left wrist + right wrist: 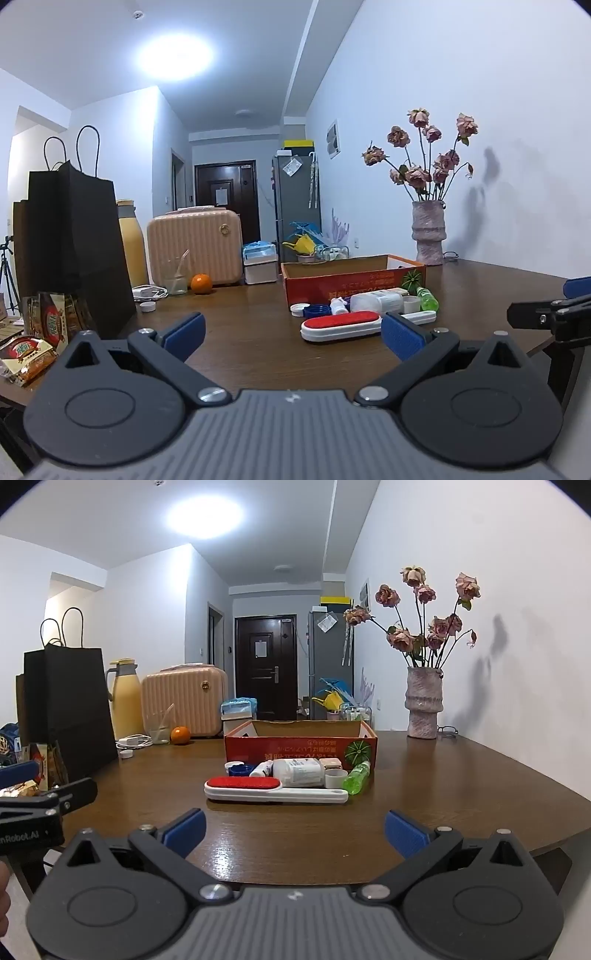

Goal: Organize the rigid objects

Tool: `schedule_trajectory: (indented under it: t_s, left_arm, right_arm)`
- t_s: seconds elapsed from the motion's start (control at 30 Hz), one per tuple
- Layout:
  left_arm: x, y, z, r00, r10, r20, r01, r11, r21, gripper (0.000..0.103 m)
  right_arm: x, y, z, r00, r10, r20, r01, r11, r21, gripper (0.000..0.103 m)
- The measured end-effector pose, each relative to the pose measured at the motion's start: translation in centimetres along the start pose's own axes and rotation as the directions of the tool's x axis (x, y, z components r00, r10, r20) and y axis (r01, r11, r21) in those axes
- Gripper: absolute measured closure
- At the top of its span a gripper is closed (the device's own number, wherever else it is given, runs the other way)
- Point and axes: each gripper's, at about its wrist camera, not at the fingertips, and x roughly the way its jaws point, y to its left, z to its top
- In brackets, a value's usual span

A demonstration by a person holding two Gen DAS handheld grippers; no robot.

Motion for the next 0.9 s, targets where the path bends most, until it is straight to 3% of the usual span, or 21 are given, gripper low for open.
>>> schedule_trajectory:
  t_s: [0.3,0.9]
  left_arm:
    - [-0.4,0.27,0.02,0.999,-0.007,0.038,0.006,1.0,0.017,0.0]
    - [-0.07,0.05,-0.14,1.0,0.001,0.031,-0.001,1.0,0.015,0.0]
  right_arm:
    - [0.17,0.58,-0.22,1.0,0.012,-0.009,-0.012,1.0,0.012,0.0]
    - [0.06,0.52,-0.22,1.0,0.005,0.001,-0.005,1.0,-0.003,0.0]
